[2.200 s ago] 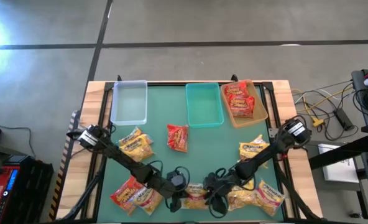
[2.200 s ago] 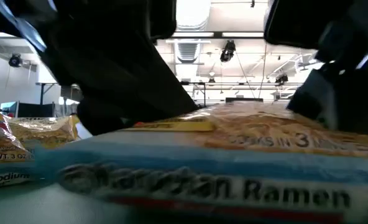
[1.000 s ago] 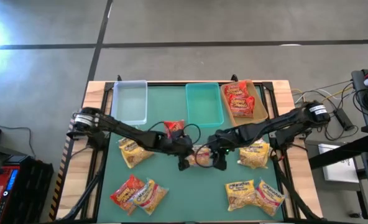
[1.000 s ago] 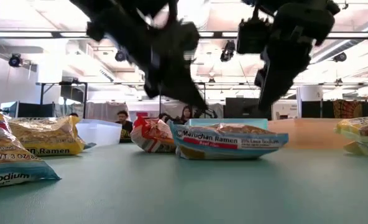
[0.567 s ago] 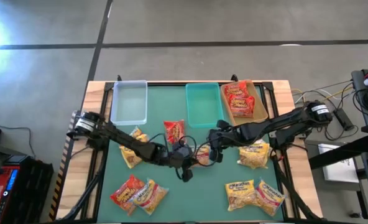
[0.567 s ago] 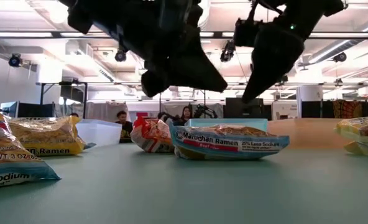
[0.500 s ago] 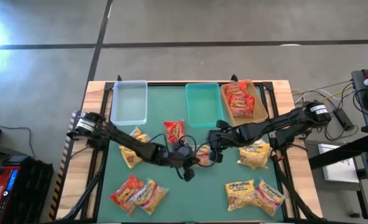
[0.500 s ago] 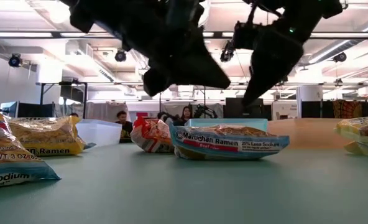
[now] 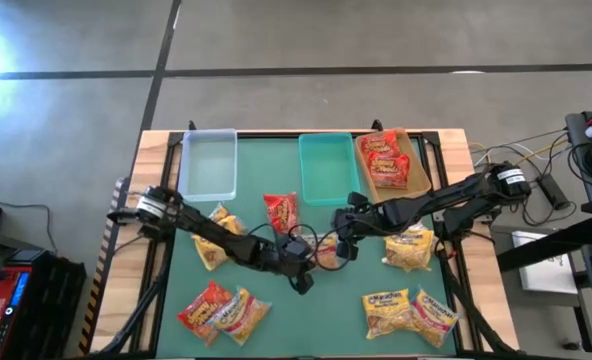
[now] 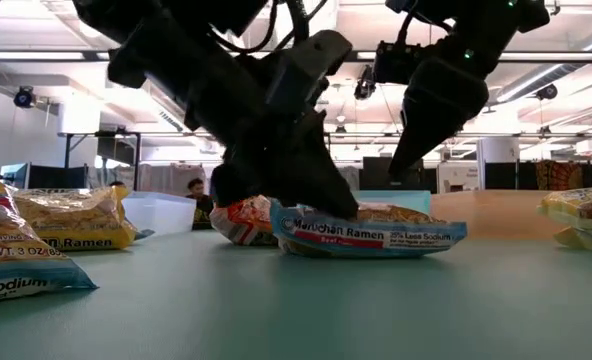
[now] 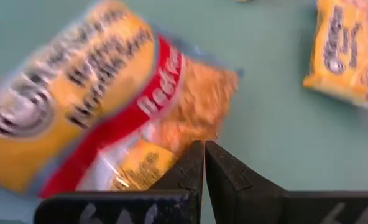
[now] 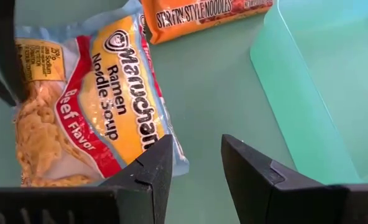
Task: Sort Maruchan noodles
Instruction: Put the blue noodle pack into the green bin
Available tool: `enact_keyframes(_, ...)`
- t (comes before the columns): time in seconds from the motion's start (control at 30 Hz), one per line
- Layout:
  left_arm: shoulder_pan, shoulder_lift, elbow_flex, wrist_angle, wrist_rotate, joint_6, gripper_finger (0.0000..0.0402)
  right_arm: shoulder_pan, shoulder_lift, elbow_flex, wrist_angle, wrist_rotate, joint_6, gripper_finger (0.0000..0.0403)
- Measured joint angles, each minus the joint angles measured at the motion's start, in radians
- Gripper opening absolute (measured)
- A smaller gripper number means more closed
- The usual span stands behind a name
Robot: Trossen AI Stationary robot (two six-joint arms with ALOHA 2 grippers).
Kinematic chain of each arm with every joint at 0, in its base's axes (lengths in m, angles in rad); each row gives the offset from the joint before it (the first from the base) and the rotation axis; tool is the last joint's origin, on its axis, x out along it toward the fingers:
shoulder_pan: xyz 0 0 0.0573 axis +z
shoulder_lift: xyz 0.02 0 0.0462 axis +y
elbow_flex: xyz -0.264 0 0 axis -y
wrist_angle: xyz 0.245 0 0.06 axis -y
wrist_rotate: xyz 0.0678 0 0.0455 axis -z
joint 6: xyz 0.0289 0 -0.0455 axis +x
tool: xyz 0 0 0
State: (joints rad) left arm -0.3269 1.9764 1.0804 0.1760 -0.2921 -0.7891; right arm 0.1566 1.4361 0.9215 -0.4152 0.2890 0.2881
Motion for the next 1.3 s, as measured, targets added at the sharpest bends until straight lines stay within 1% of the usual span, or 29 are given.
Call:
enact_keyframes(0.17,-0.021,0.002,0.000,-0.096,0.021,-0.043,0.0000,-0.010,0.001,0.000,0.003,0.002,0.046,0.0127)
enact_keyframes(0.23,-0.027,0.002,-0.002,-0.134,0.019,-0.053,0.0000,-0.011,0.002,0.000,0.007,0.023,0.051,0.0127)
enact_keyframes(0.4,-0.028,0.002,-0.011,-0.188,-0.040,-0.071,0.0000,-0.011,0.001,0.000,0.011,0.078,0.050,0.0127)
enact_keyframes(0.6,-0.041,-0.010,-0.010,-0.196,-0.041,-0.044,0.0000,-0.011,-0.001,0.000,0.001,0.079,0.049,0.0127)
enact_keyframes(0.8,-0.054,-0.019,0.043,-0.178,-0.040,0.027,0.0000,-0.018,-0.002,0.000,0.000,0.079,0.032,0.0127)
enact_keyframes(0.97,-0.053,-0.019,0.077,-0.160,-0.100,0.091,0.0000,-0.027,-0.002,0.000,0.001,0.080,-0.001,0.0127)
enact_keyframes(1.1,-0.046,-0.004,0.076,-0.162,-0.139,0.090,0.0000,-0.031,-0.002,0.000,0.003,0.082,-0.020,0.0127)
enact_keyframes(1.3,-0.042,0.052,0.076,-0.174,-0.142,0.037,0.0000,-0.031,-0.002,0.000,0.004,0.087,-0.022,0.0127)
